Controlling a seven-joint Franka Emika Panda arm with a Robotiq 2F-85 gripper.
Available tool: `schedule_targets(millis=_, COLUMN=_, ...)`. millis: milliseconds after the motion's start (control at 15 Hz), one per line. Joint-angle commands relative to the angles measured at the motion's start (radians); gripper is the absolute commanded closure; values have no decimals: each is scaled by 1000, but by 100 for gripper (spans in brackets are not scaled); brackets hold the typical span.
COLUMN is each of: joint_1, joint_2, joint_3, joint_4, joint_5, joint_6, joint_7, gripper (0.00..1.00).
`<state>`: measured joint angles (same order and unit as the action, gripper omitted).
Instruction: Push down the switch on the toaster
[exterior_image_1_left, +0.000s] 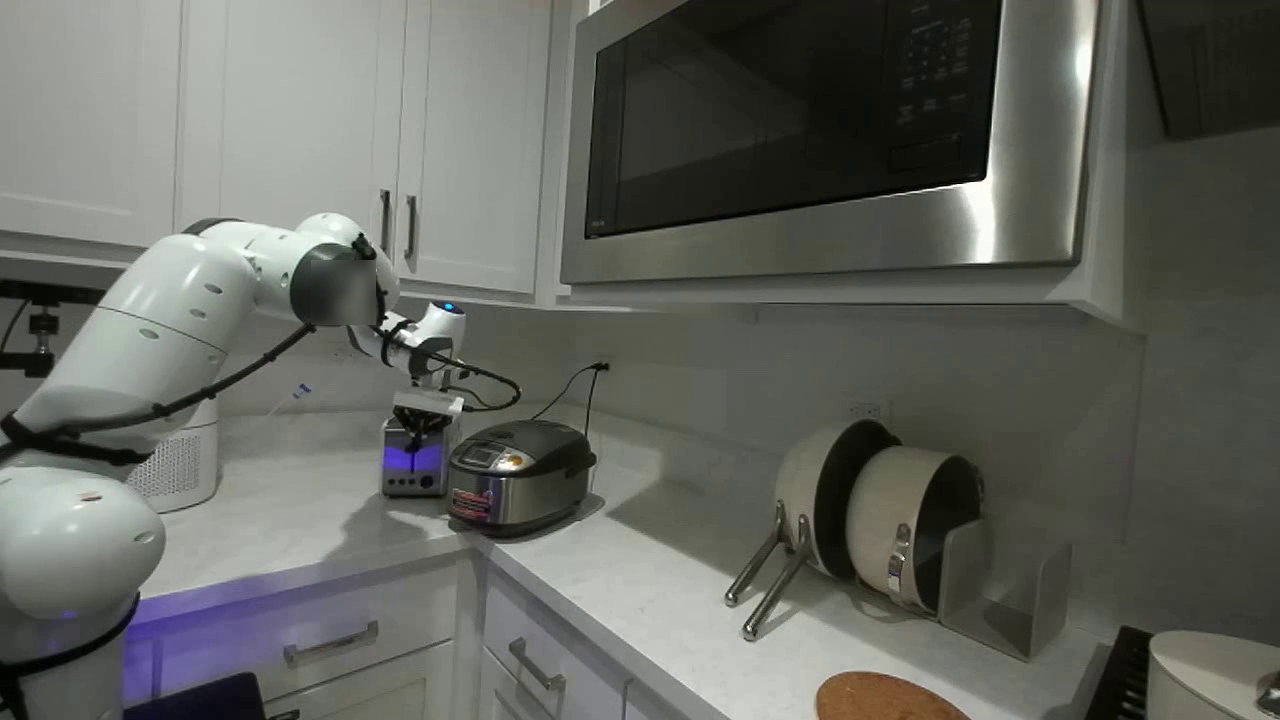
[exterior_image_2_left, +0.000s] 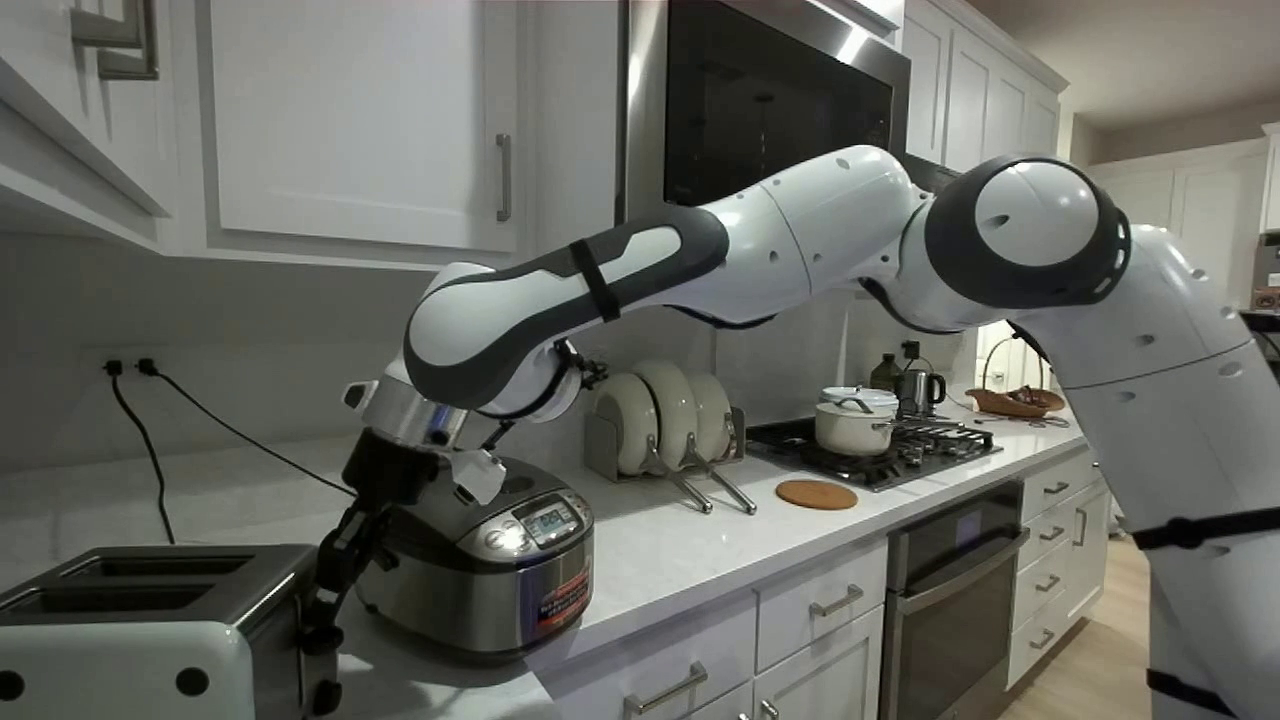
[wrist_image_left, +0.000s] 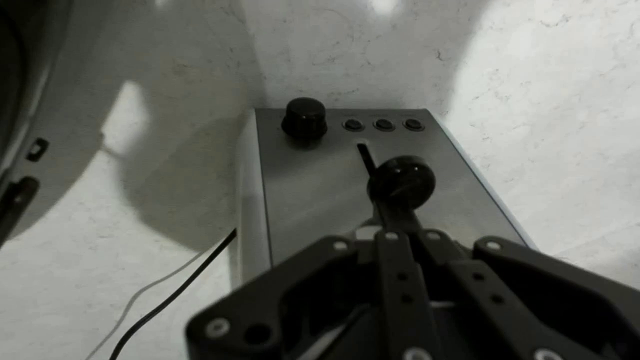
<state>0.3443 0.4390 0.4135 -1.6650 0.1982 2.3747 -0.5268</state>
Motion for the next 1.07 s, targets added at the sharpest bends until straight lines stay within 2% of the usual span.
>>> schedule_targets(millis=0, joint_1=4, joint_2=25, joint_3=1, joint_4=25, joint_5=-25, joint_6=-62, joint_7=57, gripper=100)
schedule_targets(millis=600, joint_1=9, joint_2=68, joint_3=-17, joint_4=56, joint_5=-24, joint_6=-185, joint_7=131, gripper=100)
schedule_targets(millis=1000, joint_1=2, joint_2=111, joint_3=-11, joint_4=90, joint_5=-9, joint_6=-179, joint_7=106, gripper=100)
